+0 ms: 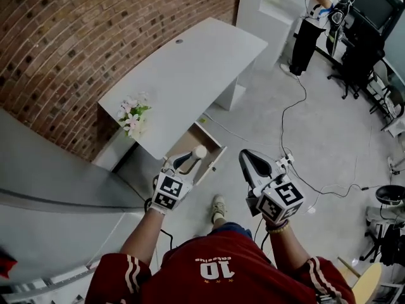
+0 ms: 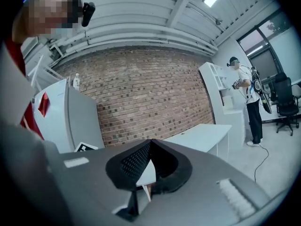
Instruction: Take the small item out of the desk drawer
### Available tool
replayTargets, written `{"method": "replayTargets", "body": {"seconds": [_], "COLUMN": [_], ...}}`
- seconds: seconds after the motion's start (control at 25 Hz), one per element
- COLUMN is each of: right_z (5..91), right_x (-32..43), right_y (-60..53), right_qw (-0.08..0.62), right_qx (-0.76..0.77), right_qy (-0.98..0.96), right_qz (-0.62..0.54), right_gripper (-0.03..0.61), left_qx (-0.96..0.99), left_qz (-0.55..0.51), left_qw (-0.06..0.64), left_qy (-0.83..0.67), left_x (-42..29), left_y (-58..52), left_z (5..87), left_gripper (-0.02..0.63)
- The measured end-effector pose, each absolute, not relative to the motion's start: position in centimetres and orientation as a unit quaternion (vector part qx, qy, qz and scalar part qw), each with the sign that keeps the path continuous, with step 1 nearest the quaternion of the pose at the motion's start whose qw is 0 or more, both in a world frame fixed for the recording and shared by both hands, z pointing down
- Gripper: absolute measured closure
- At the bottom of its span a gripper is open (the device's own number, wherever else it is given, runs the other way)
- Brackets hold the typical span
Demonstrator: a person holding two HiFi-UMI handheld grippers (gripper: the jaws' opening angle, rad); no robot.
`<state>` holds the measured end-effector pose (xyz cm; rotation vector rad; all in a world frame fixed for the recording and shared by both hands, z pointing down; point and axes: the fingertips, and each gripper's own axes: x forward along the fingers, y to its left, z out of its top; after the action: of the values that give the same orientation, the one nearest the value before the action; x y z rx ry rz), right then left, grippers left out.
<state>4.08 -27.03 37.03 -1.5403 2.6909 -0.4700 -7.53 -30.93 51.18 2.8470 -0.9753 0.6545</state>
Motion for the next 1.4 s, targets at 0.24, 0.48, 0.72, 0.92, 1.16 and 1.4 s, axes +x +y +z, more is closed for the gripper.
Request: {"method": "replayTargets", "body": {"seconds": [0.24,0.48,0.72,0.92,1.16,1.4], "right_z": [35.3,33.4,31.5,31.0,30.8,30.3], "right_x": [1.0,-2.2,-4.2,-5.1,-6.0,-6.2], "right_y": [-23.7,-20.8,-17.2,-13.2,-10.5,-9.2], "right_qw": [0.010,0.018,0.027,0.032,0.029,0.025], "right_qx": [-0.476,-0.458,-0.453,-0.461,-0.467,-0.469], "right_qy": [0.869,0.881,0.886,0.883,0.880,0.880], "right_qz": [-0.136,-0.120,-0.098,-0.085,-0.081,-0.066], "right_gripper": [0.577,0.577,0.575,0.577,0.577,0.577], "left_qx": [0.922,0.915,0.910,0.906,0.897,0.891], "left_qz": [0.127,0.078,0.044,0.033,0.011,-0.002], "left_qw": [0.035,0.023,0.023,0.025,0.033,0.019], "left_qy": [-0.365,-0.396,-0.411,-0.421,-0.441,-0.454], "left_x": [-10.7,-14.1,-16.6,-18.5,-21.1,-22.3], "left_y": [-27.2,-23.2,-18.3,-14.2,-11.5,-10.4], "left_z": [43.3,38.3,35.6,34.1,32.4,30.9], "left_gripper": [0.489,0.489,0.489,0.489,0.488,0.488]}}
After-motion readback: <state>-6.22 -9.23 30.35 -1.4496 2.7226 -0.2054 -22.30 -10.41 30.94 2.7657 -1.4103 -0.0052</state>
